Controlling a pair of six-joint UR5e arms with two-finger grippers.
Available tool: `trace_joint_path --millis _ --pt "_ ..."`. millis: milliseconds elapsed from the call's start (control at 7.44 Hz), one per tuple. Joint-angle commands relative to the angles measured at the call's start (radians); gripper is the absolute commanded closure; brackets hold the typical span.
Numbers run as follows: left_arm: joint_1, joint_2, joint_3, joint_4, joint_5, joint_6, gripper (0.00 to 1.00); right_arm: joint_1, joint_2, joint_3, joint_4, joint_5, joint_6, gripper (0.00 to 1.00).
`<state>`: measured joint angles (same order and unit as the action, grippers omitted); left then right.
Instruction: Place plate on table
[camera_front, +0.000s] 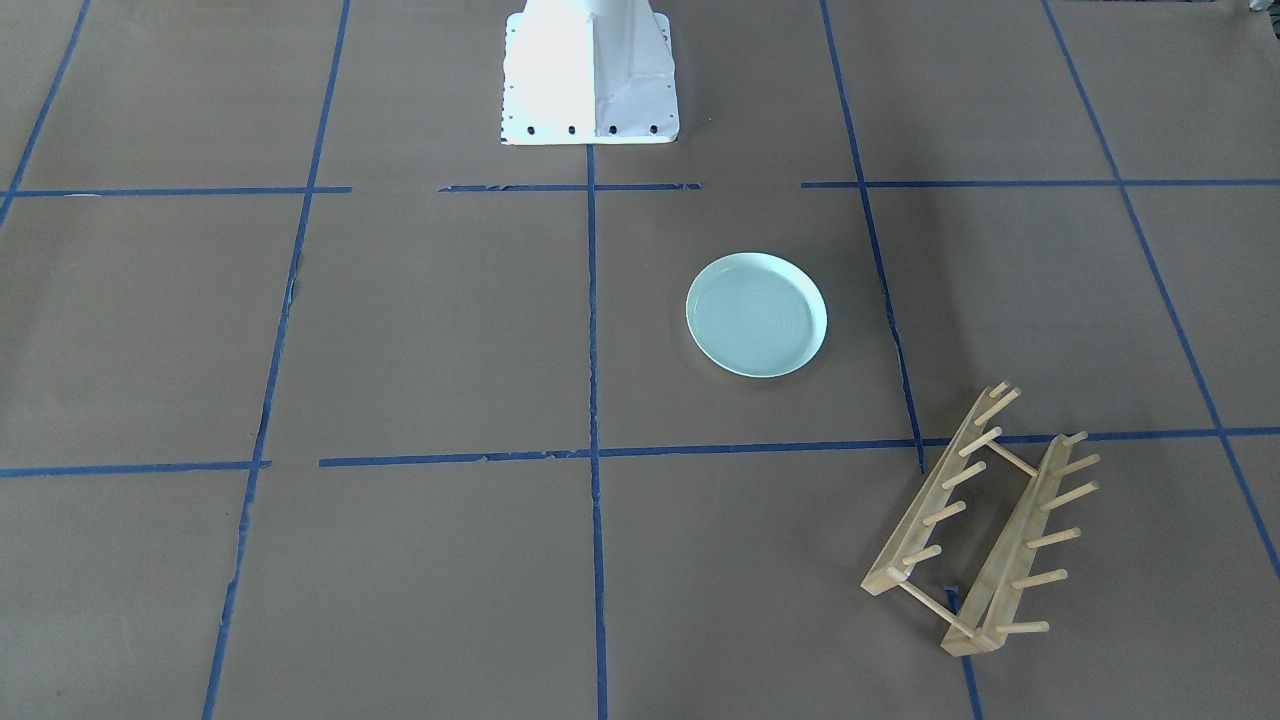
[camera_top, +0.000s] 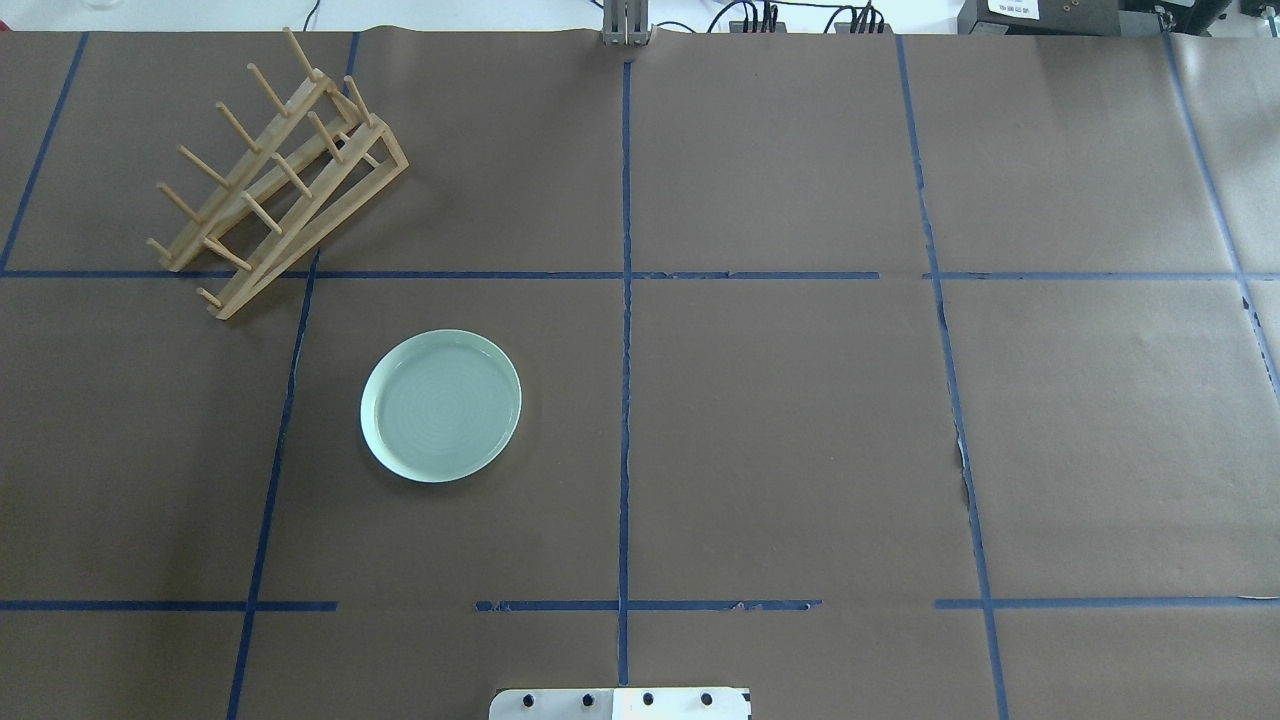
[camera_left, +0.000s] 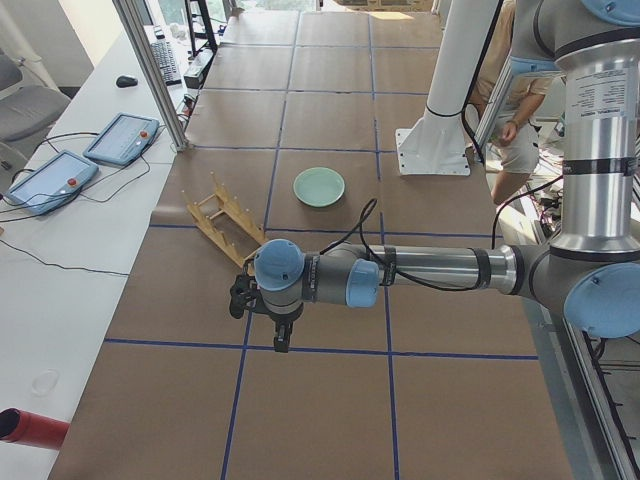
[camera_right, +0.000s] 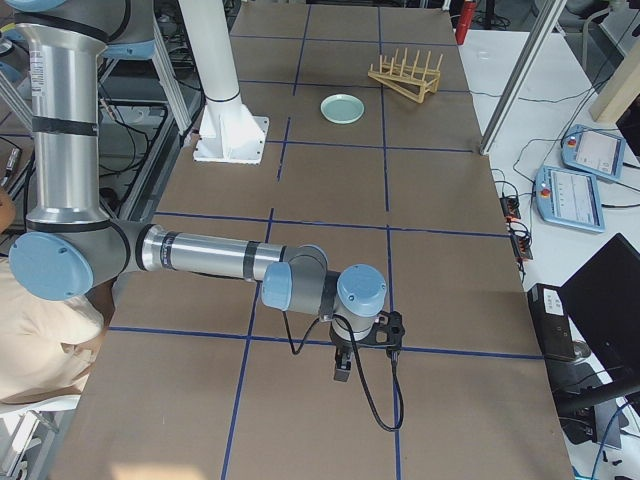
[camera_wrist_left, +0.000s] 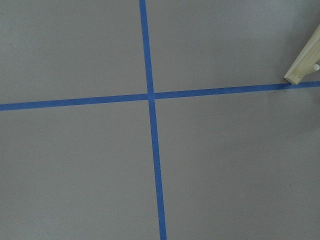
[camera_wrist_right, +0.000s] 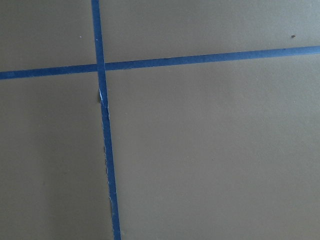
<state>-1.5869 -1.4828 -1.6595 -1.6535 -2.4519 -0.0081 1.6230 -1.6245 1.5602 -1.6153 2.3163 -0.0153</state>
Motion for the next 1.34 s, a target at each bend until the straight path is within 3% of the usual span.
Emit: trace_joint_path --millis 0,1209 --pt "-0.011 0.003 0.004 0.001 0.010 -0.003 0.00 0.000 0.000 0.001 0.000 0.000 0.000 0.00" --pt "-0.011 -0.004 -0.006 0.003 0.010 0.002 0.00 0.000 0.000 0.001 0.000 0.000 0.000 0.00"
